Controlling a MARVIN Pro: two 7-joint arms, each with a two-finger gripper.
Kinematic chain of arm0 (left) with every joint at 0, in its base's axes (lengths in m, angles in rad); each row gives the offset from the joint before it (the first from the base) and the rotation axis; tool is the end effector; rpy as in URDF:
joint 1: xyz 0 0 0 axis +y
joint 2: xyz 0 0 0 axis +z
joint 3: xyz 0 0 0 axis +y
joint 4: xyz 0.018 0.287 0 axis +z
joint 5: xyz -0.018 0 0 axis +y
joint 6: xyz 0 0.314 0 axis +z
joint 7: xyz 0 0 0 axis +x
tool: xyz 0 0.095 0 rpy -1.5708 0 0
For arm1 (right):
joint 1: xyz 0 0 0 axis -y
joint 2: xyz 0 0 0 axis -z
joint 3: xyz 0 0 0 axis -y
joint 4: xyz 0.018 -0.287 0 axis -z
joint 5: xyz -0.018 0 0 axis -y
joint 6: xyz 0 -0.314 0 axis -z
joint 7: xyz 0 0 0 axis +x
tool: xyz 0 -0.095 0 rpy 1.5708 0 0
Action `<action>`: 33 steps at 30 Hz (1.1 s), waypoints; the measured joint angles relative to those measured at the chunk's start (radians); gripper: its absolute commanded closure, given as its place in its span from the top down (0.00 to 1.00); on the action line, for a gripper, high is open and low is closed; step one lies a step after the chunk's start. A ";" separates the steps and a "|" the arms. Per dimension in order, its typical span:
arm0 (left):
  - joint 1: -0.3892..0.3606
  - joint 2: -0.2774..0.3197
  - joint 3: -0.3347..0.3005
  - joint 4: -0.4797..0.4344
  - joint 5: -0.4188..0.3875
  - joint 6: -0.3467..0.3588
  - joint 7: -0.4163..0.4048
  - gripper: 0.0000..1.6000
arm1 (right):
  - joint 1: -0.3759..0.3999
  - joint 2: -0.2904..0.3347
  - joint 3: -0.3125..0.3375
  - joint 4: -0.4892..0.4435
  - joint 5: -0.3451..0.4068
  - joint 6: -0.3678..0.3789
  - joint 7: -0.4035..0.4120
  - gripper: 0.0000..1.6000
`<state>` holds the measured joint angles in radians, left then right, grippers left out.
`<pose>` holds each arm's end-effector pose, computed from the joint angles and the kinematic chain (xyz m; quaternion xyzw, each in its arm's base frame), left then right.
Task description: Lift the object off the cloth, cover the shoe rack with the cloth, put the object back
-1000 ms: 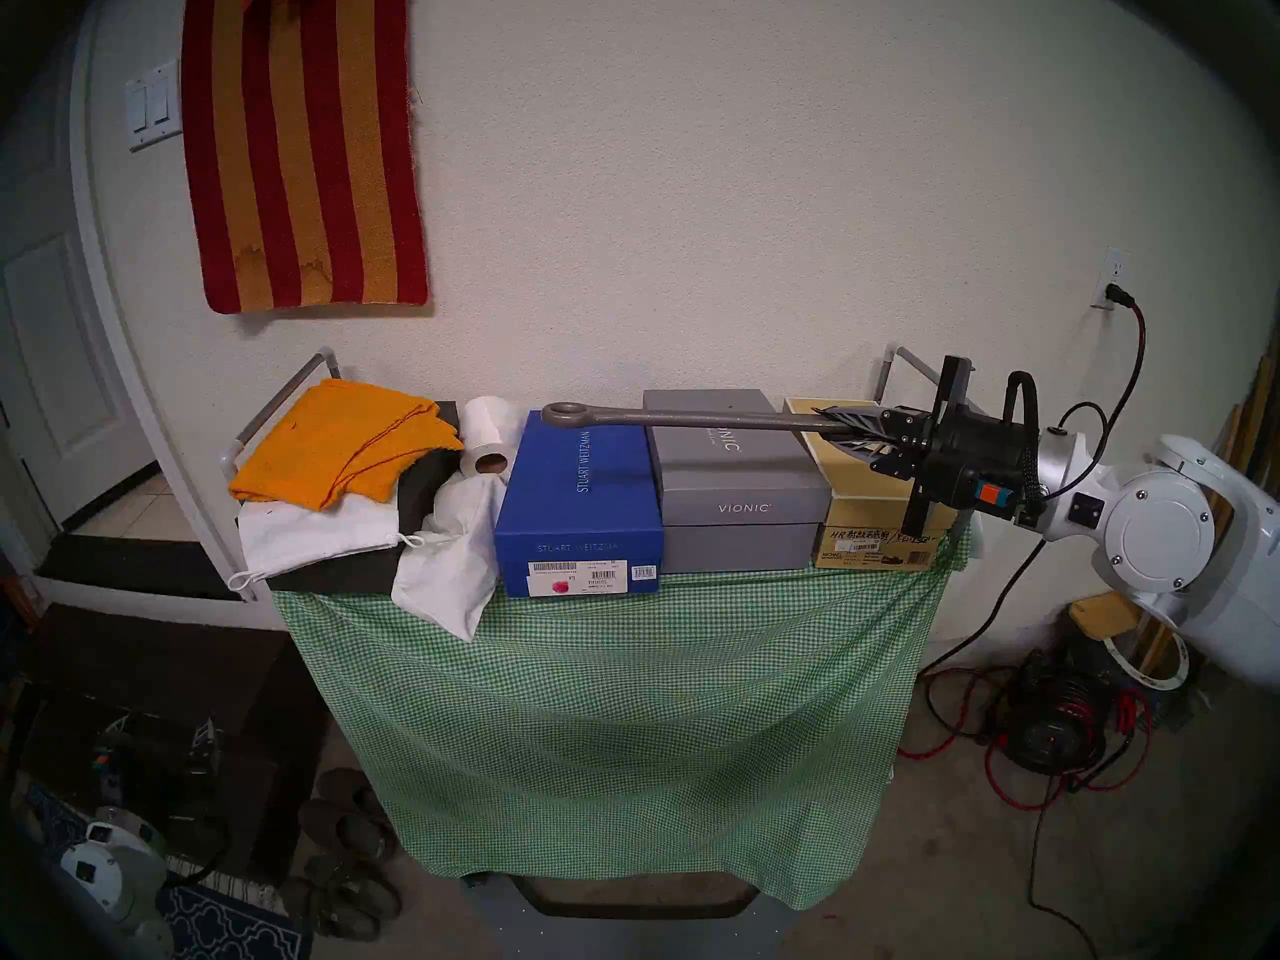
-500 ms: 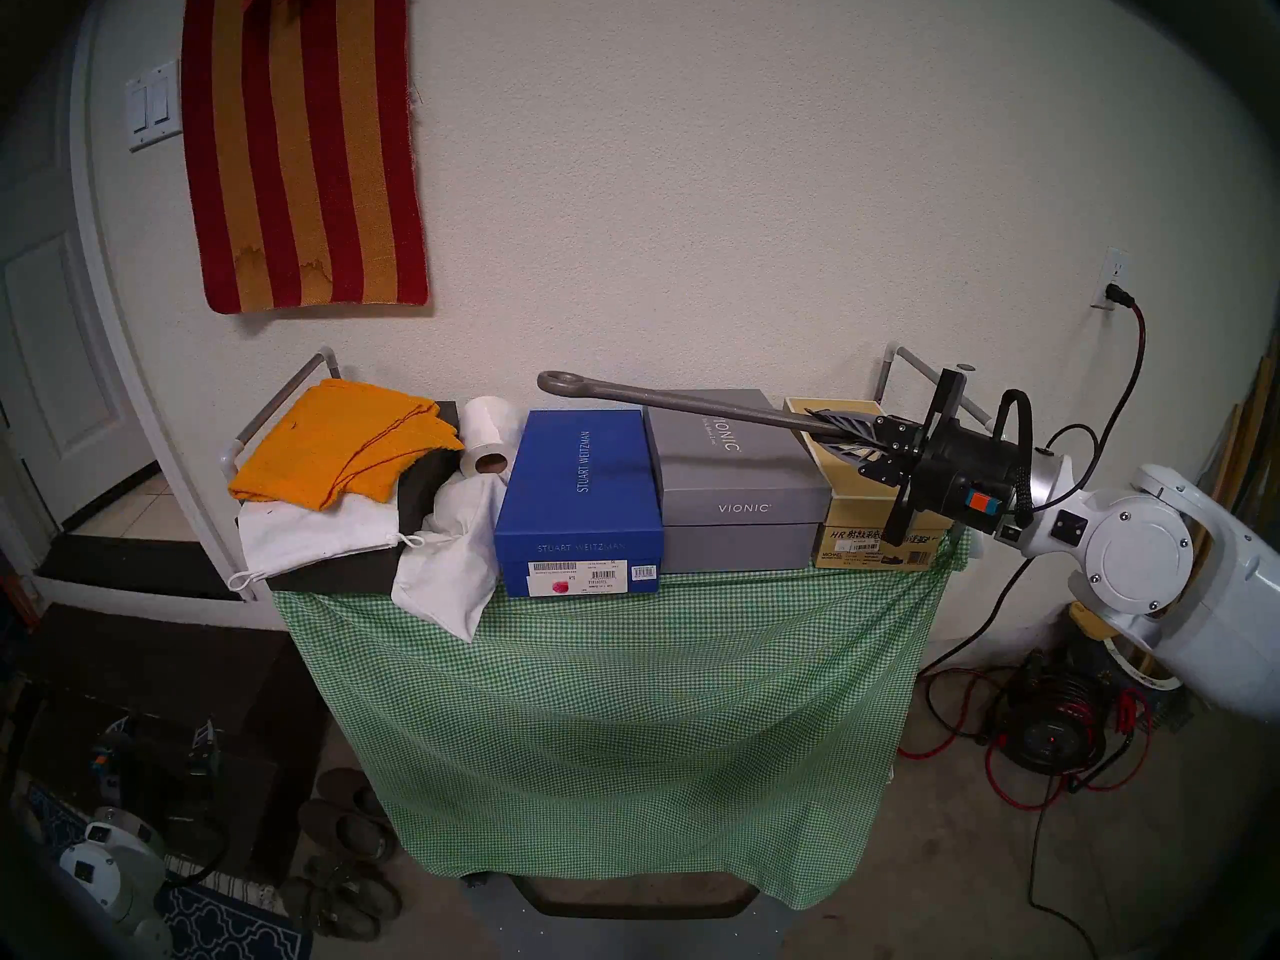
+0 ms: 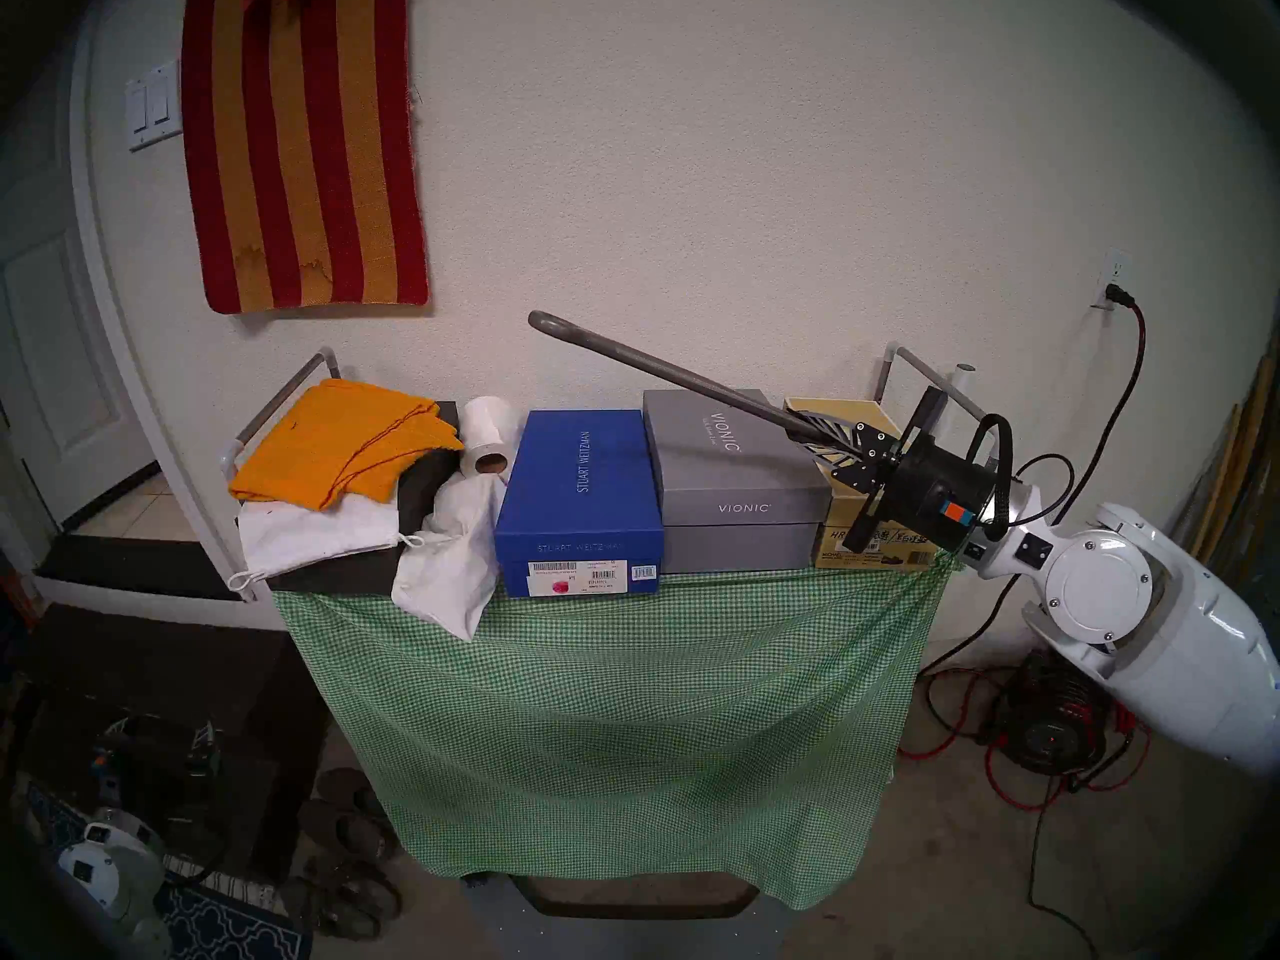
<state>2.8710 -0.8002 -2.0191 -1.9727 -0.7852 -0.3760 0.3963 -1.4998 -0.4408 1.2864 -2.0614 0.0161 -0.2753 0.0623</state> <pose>0.1264 0.2586 -0.3080 -0.7944 -0.0766 -0.5762 0.1764 0.3641 -0.0339 -0.1116 0.3779 0.5495 0.7385 0.0996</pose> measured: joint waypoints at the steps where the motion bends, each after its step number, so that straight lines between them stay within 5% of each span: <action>1: 0.000 -0.001 0.000 0.000 0.000 0.001 -0.001 1.00 | 0.006 -0.011 -0.009 0.004 0.001 -0.002 -0.002 0.00; 12: 0.000 -0.009 -0.007 -0.002 0.000 0.008 -0.013 1.00 | 0.107 -0.133 -0.075 0.059 0.006 -0.018 -0.007 0.00; 33: 0.000 -0.025 -0.019 -0.007 0.000 0.023 -0.035 1.00 | 0.322 -0.329 -0.103 0.204 0.005 -0.013 0.072 0.00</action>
<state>2.8710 -0.8253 -2.0385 -1.9798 -0.7852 -0.3530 0.3613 -1.1776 -0.7695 1.1832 -1.8573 0.0211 -0.2879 0.1338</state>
